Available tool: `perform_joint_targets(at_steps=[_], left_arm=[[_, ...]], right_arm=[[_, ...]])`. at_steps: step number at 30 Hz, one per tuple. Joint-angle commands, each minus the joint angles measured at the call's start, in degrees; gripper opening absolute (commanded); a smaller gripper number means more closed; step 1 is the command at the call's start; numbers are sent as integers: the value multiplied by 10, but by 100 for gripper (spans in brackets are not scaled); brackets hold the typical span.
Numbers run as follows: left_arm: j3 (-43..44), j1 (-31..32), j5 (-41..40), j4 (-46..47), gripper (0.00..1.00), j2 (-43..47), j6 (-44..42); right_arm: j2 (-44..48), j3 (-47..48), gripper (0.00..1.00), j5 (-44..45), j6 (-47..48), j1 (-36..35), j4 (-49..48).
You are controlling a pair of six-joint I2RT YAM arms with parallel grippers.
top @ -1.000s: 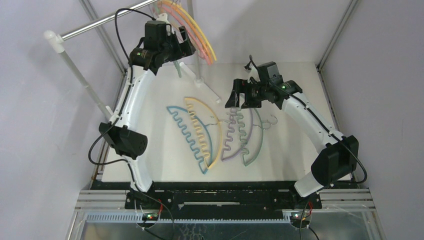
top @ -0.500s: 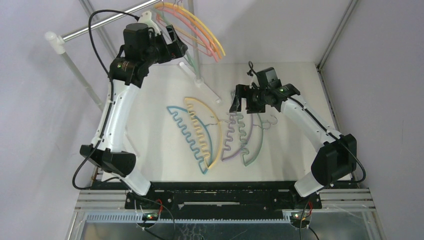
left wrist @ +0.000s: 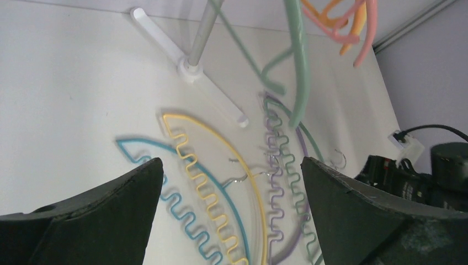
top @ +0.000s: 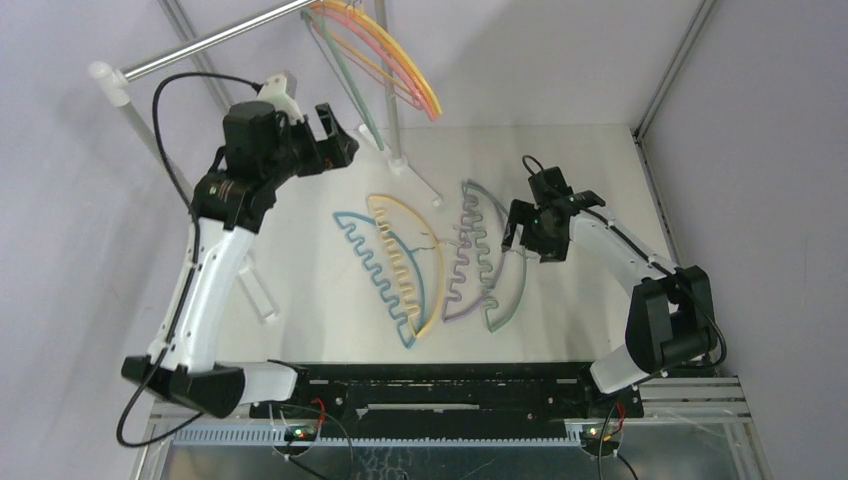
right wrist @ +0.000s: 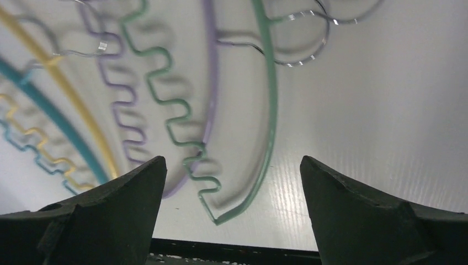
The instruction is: Organize the hangers
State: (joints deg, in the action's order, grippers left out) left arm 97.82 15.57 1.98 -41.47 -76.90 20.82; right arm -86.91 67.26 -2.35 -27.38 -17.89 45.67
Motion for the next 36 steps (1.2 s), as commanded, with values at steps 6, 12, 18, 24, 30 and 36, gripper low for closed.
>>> perform_joint_targets(at_steps=[6,12,18,24,30,36], left_arm=[[-161,-1,22,52,99,153,12],[-233,1,34,55,99,190,30],[-292,19,35,54,95,220,44],[-346,31,33,56,94,260,57],[-353,81,31,83,92,263,54],[-330,175,-26,108,92,244,30]], right_arm=[[-16,-95,81,27,-70,-4,-43],[-46,-120,60,27,-86,-10,-86],[-100,-105,29,36,-86,-8,-118],[-118,-90,0,14,-75,-13,-120],[-39,-50,0,-19,-96,-52,-90],[-15,44,0,-15,-114,-100,-57]])
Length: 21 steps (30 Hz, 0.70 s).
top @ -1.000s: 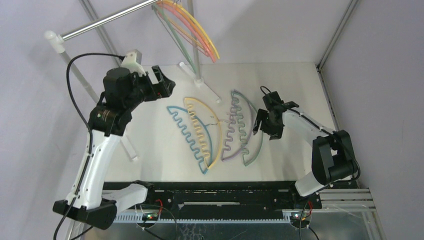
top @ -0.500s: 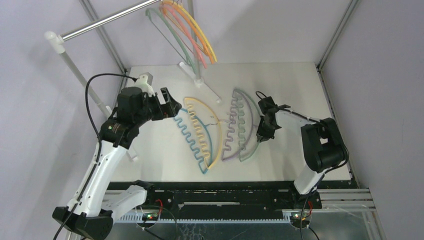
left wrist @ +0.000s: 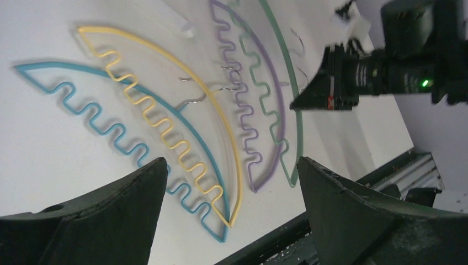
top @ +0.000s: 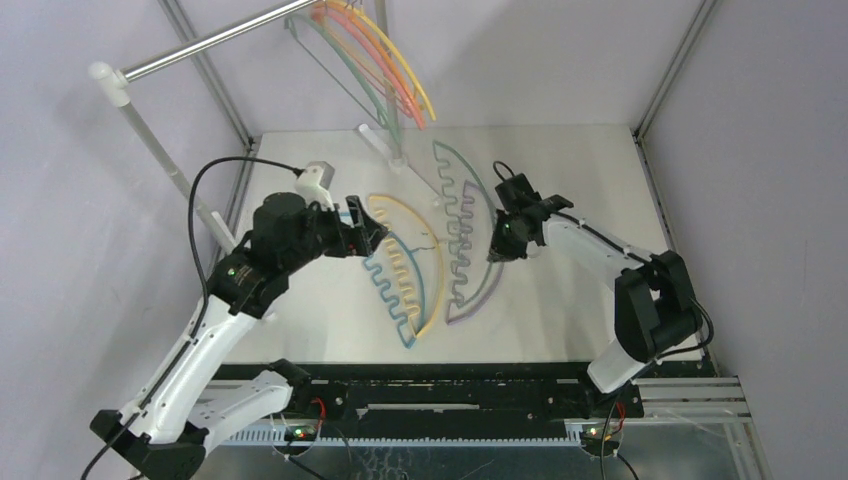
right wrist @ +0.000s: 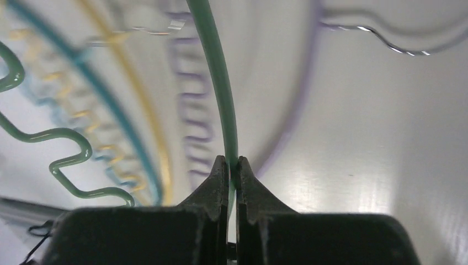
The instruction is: Organize the hangers
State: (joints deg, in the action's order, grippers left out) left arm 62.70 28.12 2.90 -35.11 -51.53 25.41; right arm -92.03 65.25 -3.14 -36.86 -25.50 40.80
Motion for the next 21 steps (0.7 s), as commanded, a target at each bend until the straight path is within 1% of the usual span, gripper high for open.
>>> perform_joint_targets(at_steps=[1,6,8,12,16,21], left_arm=[[22,63,-40,49,92,-14,-18],[32,131,-80,59,91,-45,-31],[45,167,-103,63,91,-58,-37],[81,213,-130,67,90,-95,-36],[91,245,-138,85,89,-118,-21],[89,276,-140,100,89,-136,-4]], right_arm=[[35,77,0,-9,-18,-27,-7],[24,108,0,-14,-17,-35,-5],[21,113,0,-14,-14,-40,-8],[16,119,0,-23,-10,-45,-8],[18,132,0,-28,3,-50,2],[41,138,0,-31,18,-57,14]])
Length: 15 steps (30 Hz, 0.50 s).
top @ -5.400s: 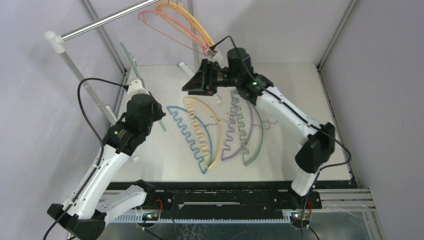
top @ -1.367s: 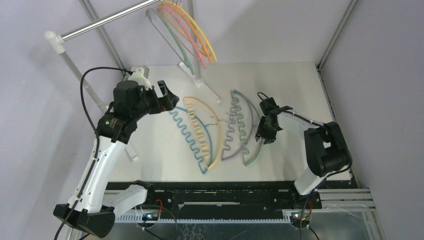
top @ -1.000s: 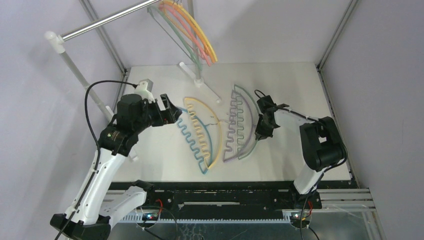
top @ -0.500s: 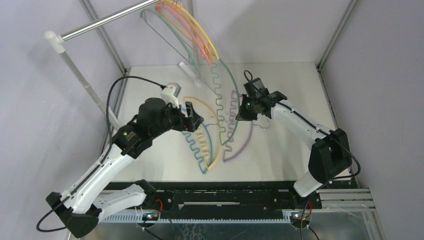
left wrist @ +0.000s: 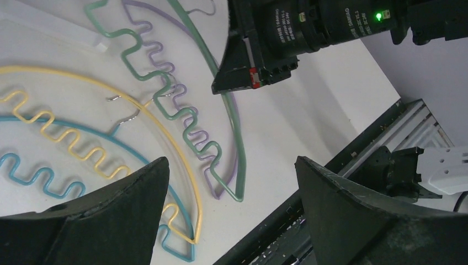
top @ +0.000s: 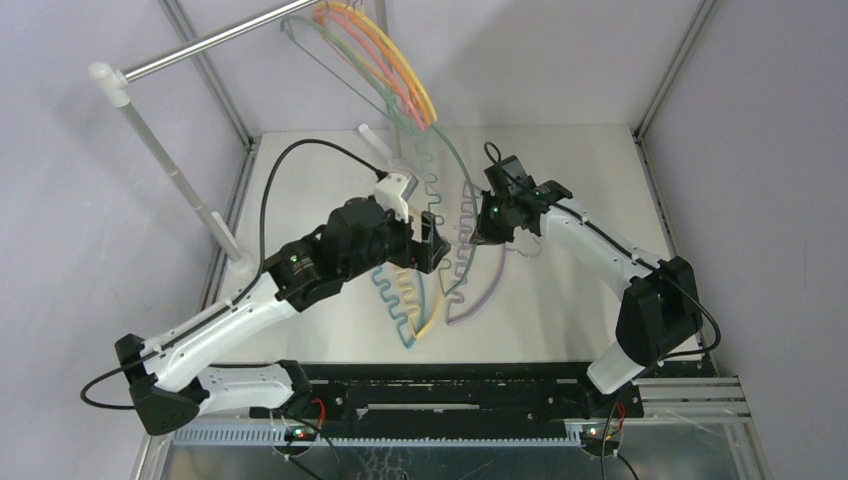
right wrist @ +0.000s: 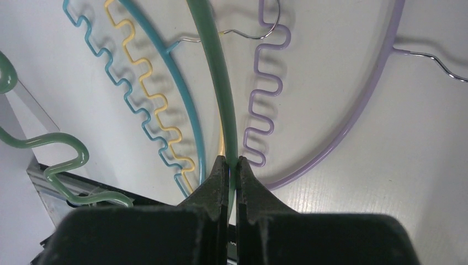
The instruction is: Organize the hangers
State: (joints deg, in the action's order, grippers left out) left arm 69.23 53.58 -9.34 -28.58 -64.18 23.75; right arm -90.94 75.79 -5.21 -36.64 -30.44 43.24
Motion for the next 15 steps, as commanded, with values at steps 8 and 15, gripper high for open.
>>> perform_joint_targets(at_steps=[8,15], left_arm=[[46,54,-18,43,88,-50,21],[50,58,-8,54,87,-68,29]], right_arm=[[71,32,0,-26,18,-18,-6],[95,34,0,-41,29,-30,-5]])
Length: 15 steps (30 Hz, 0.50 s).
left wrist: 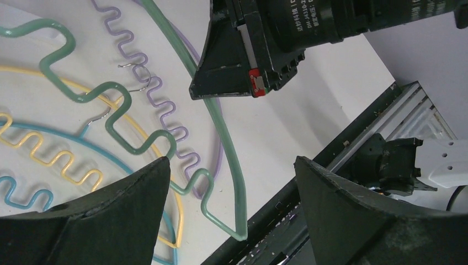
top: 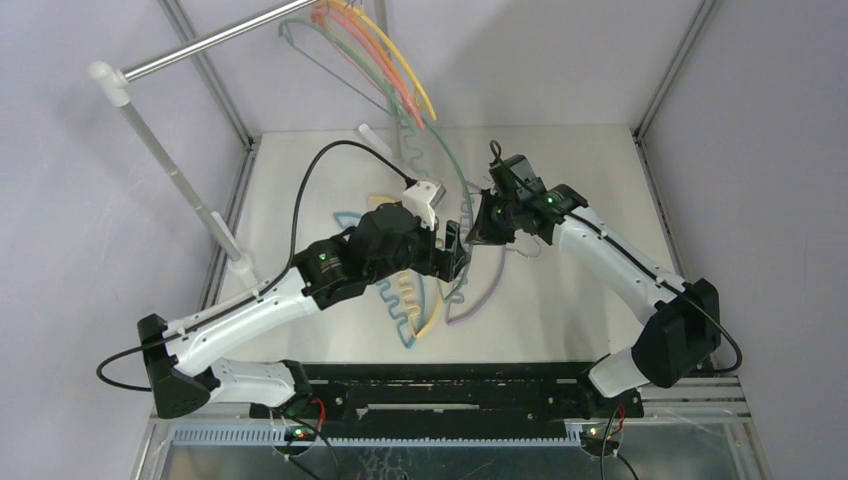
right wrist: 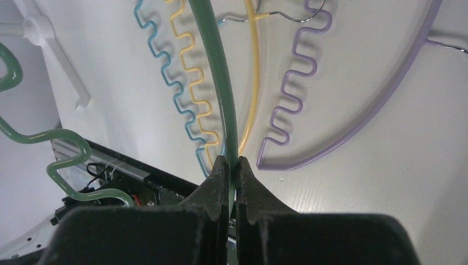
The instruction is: Organize the hangers
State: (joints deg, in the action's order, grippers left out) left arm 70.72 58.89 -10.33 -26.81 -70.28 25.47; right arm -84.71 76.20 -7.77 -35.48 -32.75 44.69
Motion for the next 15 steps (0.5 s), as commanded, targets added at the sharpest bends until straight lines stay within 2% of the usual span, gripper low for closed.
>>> perform_joint_targets(at_steps=[1,15], left_arm=[[37,7,3,36,87,-11,12],[43,15,-1,31,87,-25,12]], right_arm=[[35,29,0,-17,19,-8,-19],[83,31,0,-69,37,0,-23]])
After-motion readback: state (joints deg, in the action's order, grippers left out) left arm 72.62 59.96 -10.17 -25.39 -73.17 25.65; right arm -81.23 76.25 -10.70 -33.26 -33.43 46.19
